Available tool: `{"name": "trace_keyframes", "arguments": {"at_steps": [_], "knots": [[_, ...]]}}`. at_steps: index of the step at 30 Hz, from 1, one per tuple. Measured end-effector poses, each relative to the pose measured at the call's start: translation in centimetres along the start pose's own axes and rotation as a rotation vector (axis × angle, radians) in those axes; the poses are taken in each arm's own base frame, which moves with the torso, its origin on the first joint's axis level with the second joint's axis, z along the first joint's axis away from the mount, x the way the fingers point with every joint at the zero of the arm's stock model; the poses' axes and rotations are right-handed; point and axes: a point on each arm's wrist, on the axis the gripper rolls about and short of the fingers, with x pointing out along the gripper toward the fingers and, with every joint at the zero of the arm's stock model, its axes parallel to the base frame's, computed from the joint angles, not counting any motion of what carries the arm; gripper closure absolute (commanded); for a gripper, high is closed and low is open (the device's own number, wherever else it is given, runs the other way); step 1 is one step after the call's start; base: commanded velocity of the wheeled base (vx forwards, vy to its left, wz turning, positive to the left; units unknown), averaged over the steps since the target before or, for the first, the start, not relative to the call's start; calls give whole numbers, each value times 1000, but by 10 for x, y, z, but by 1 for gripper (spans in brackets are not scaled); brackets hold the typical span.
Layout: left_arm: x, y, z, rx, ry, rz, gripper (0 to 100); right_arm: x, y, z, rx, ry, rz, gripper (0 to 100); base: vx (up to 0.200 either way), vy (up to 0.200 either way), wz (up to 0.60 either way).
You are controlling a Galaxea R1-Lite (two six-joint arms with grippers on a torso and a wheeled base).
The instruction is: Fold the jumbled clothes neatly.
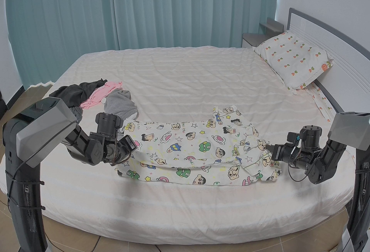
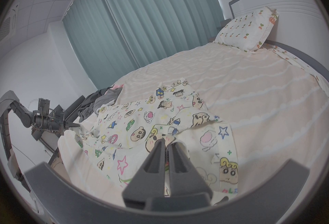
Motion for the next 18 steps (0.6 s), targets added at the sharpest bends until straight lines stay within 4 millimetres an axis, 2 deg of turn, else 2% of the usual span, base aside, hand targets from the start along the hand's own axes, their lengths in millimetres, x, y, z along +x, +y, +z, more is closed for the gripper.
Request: {"name": "trace_keyframes", "arguments": {"at_steps": [6,18], "knots": [[10,-1,4,-65,19,26,100,2,-5,5,38,-20,-16,100,0,0,0],[21,5,14,-135,15,48,100,12,-11,1,53,0,-26,100,0,0,0]]}}
